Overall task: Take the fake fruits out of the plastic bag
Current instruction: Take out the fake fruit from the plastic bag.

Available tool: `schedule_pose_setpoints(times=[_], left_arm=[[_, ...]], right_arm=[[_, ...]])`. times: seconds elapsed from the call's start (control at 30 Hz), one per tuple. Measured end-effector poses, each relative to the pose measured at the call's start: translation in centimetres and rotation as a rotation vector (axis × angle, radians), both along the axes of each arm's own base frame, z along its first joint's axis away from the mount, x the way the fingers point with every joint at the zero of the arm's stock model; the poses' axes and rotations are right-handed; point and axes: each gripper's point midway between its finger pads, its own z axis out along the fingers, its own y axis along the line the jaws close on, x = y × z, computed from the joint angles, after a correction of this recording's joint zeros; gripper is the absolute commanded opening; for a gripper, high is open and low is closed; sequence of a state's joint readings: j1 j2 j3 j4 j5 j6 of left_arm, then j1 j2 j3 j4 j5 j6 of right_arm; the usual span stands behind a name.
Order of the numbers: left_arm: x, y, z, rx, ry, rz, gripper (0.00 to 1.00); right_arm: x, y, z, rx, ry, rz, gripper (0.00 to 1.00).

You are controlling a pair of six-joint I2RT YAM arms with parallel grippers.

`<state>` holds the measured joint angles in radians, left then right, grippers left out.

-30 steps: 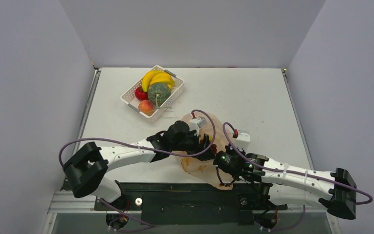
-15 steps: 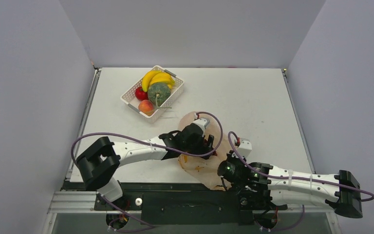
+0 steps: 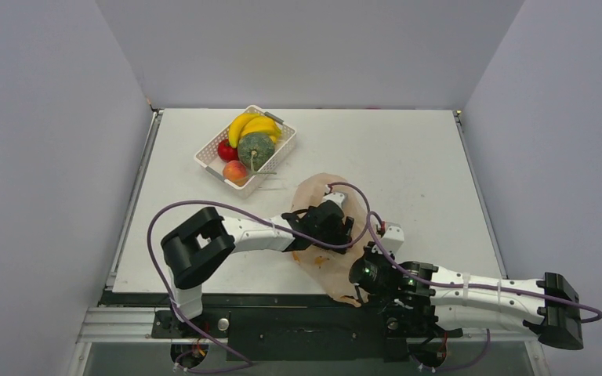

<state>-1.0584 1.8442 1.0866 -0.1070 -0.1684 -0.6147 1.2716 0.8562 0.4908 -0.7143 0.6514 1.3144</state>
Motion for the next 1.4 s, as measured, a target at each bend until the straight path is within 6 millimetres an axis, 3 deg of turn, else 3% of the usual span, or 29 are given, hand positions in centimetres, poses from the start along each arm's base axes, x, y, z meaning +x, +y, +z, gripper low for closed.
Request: schedule_pose_setpoints(times=[0.23, 0.37, 0.53, 0.8, 0.97, 1.2, 1.33, 1.4], left_arm=[[-0.1, -1.2, 0.2, -0.049, 0.030, -0.009, 0.29], [-0.1, -1.4, 1.3, -0.113, 0.062, -0.020, 0.16], [0.2, -0.3, 3.4, -0.214, 0.121, -0.019, 0.06], [0.6, 0.6, 9.1, -0.459, 0.156, -0.007, 0.00], [0.3, 0.1, 12.5, -0.615, 0.197, -0.029, 0.00], [0.6, 2.1, 14.2, -0.828, 0.248, 0.034, 0.00], [0.5, 1.9, 16.0, -0.985, 0.334, -0.003, 0.00], [-0.3, 2.1, 15.9, -1.047, 0.409, -0.027, 0.00]], right_arm=[[-0.1, -0.3, -1.3, -0.038, 0.012, 0.000, 0.00], [-0.1, -0.3, -2.0, -0.056, 0.018, 0.000, 0.00], [0.0, 0.0, -2.7, -0.065, 0.023, 0.002, 0.00], [0.2, 0.6, -2.9, -0.055, 0.019, 0.002, 0.00], [1.0, -0.5, -3.1, -0.068, 0.018, -0.039, 0.00], [1.8, -1.0, -2.7, -0.084, 0.003, -0.040, 0.00], [3.2, -2.4, -2.4, -0.089, -0.001, -0.102, 0.00], [4.2, -3.5, -1.9, -0.100, -0.009, -0.141, 0.00]])
